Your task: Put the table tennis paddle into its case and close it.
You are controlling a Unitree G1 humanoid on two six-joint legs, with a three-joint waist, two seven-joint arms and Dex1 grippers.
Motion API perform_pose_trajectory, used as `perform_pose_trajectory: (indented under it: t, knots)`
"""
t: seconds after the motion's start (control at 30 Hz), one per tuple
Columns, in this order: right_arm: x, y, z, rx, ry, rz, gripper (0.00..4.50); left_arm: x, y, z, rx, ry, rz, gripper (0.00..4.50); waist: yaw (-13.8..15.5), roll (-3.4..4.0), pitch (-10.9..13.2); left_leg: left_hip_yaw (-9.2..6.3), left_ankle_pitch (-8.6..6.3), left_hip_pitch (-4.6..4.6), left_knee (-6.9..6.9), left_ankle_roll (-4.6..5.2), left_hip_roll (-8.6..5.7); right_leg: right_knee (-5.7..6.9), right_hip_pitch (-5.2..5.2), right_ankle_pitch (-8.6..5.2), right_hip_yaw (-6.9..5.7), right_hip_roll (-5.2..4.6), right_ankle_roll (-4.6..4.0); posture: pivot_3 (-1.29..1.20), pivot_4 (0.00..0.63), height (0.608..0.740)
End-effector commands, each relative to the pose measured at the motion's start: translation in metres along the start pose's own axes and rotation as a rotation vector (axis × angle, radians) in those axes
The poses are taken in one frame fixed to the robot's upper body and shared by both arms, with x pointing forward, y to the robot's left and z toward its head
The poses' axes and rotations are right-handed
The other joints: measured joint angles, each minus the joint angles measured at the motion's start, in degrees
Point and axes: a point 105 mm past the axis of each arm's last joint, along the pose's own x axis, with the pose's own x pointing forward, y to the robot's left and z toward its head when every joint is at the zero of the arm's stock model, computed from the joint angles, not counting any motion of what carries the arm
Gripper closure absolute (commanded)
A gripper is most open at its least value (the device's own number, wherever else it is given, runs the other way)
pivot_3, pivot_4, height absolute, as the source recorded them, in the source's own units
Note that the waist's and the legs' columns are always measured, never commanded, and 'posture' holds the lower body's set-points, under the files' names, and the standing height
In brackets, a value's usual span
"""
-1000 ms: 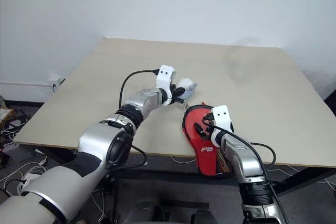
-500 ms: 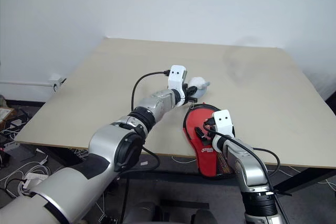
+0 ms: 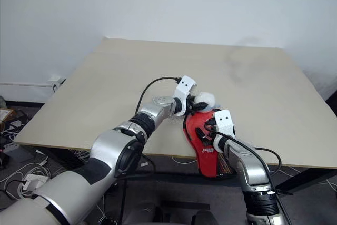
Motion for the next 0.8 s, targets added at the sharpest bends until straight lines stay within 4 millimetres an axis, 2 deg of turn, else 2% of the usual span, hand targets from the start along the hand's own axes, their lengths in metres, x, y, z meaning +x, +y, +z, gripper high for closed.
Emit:
perform_pose_trajectory:
  t: [0.03, 0.17, 0.37, 0.6, 0.7, 0.8]
  knots:
    - [-0.005, -0.005, -0.017, 0.057, 0.071, 0.043, 0.17, -0.007, 0.005, 0.015, 0.013, -0.048, -0.027, 1.91, 0.1, 0.00, 0.0, -0.02, 0.00, -0.01, 0.00, 0.00, 0.00, 0.00, 0.00, 0.00, -0.01, 0.00, 0.00, 0.00, 0.000, 0.715]
    - [-0.008, -0.011, -0.017, 0.054, 0.080, 0.057, 0.17, -0.015, 0.001, 0.028, -0.073, -0.128, -0.137, 1.91, 0.1, 0.00, 0.0, -0.05, -0.01, -0.02, 0.02, 0.03, 0.03, 0.00, 0.01, 0.00, -0.02, -0.04, 0.00, 0.00, 0.000, 0.715]
    - [-0.001, -0.013, -0.017, 0.060, 0.084, 0.043, 0.17, -0.020, -0.005, 0.031, -0.064, -0.140, -0.218, 0.02, 0.0, 0.00, 0.0, -0.01, -0.02, -0.01, 0.03, 0.04, 0.10, 0.00, 0.01, 0.00, 0.00, -0.02, 0.00, 0.00, 0.000, 0.715]
    - [-0.005, -0.016, -0.003, 0.084, 0.020, 0.049, 0.17, -0.033, 0.003, 0.033, -0.049, -0.140, -0.260, 0.02, 0.0, 0.00, 0.0, 0.02, -0.02, -0.02, 0.04, 0.04, 0.11, 0.02, -0.01, 0.00, 0.02, -0.01, 0.00, 0.00, 0.000, 0.715]
    - [-0.011, -0.032, 0.011, 0.106, -0.042, -0.007, 0.17, -0.049, 0.006, 0.041, -0.057, -0.172, -0.343, 0.02, 0.0, 0.03, 0.0, 0.01, -0.02, -0.03, 0.03, 0.04, 0.13, 0.04, -0.02, 0.00, 0.02, -0.02, 0.00, 0.00, 0.000, 0.715]
    - [-0.019, -0.051, 0.028, 0.076, -0.072, -0.075, 0.17, -0.066, 0.007, 0.040, -0.040, -0.170, -0.431, 0.02, 0.0, 0.10, 0.1, 0.02, -0.02, -0.06, 0.03, 0.04, 0.19, 0.05, -0.05, 0.00, 0.03, -0.04, 0.00, 0.00, 0.000, 0.715]
